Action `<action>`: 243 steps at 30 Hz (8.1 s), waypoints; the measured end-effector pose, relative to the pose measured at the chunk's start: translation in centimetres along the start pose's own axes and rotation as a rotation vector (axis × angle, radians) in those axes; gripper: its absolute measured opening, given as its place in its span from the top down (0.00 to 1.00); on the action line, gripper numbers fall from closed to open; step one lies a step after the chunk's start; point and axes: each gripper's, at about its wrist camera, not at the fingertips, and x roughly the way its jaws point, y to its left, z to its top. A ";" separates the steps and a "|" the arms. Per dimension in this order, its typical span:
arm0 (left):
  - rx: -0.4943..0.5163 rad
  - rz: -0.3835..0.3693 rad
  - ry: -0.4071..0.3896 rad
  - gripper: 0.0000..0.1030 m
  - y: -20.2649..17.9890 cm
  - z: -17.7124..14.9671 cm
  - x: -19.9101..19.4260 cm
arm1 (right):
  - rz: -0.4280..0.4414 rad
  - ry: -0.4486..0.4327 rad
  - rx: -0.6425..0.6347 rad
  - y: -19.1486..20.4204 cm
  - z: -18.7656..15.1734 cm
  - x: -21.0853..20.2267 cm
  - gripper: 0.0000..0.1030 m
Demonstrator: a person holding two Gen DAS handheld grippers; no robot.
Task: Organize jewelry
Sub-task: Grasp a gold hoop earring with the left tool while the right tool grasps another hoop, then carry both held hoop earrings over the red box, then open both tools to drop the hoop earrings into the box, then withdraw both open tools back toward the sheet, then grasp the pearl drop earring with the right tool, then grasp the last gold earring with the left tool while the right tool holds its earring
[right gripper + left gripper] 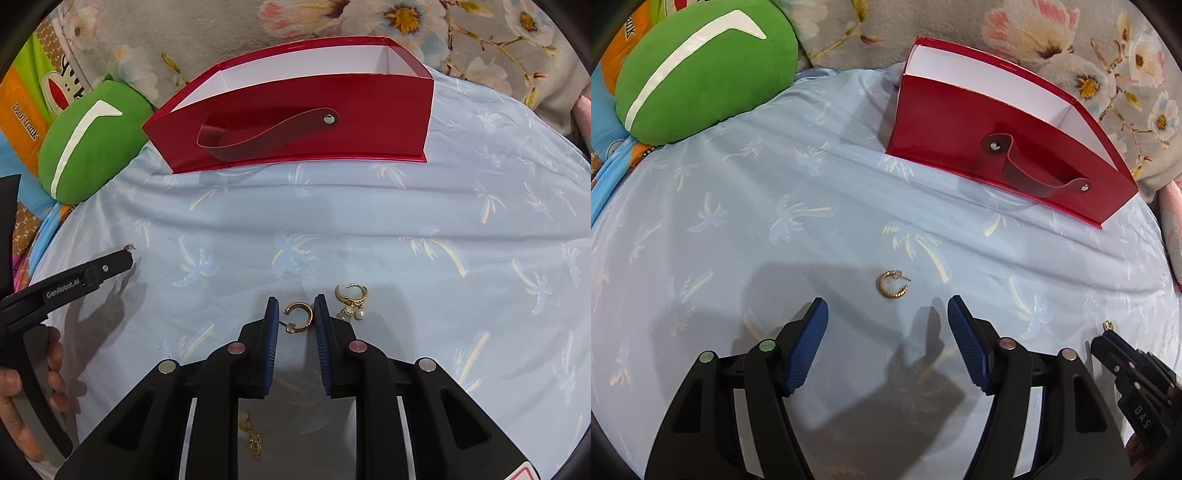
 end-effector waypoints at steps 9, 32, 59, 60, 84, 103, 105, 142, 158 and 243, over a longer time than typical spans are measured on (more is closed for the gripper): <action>0.016 -0.001 -0.018 0.72 -0.4 0.9 0.8 | 0.021 0.004 0.022 -0.3 -0.5 -0.6 0.82; 0.064 -0.112 -0.059 0.85 -3.1 0.2 -5.5 | 0.058 -0.108 0.009 0.0 0.6 -6.8 0.82; 0.179 -0.127 -0.319 0.85 -9.5 14.1 -11.8 | 0.056 -0.317 -0.056 -1.6 16.5 -10.0 0.82; 0.183 -0.112 -0.325 0.85 -9.8 14.9 -11.1 | 0.054 -0.310 -0.056 -1.9 17.5 -9.1 0.82; 0.199 -0.026 -0.192 0.85 -13.3 26.3 7.4 | -0.001 -0.097 -0.041 -5.3 28.6 9.3 0.82; 0.134 -0.025 -0.219 0.58 -10.6 24.6 3.9 | -0.022 -0.180 -0.028 -6.0 26.3 3.4 0.80; 0.141 -0.020 -0.231 0.49 -10.1 23.3 2.1 | -0.025 -0.202 -0.037 -5.8 24.7 0.8 0.80; 0.124 -0.084 0.061 0.41 -6.3 -5.5 -6.2 | -0.045 0.031 -0.031 -2.7 0.6 -0.5 0.67; 0.146 -0.114 0.089 0.41 -8.0 -6.8 -6.1 | -0.052 0.010 -0.017 -3.1 0.5 -1.2 0.98; 0.255 -0.262 0.089 0.55 -14.8 -7.2 -6.8 | -0.011 -0.115 0.056 -5.9 -1.9 -12.3 0.98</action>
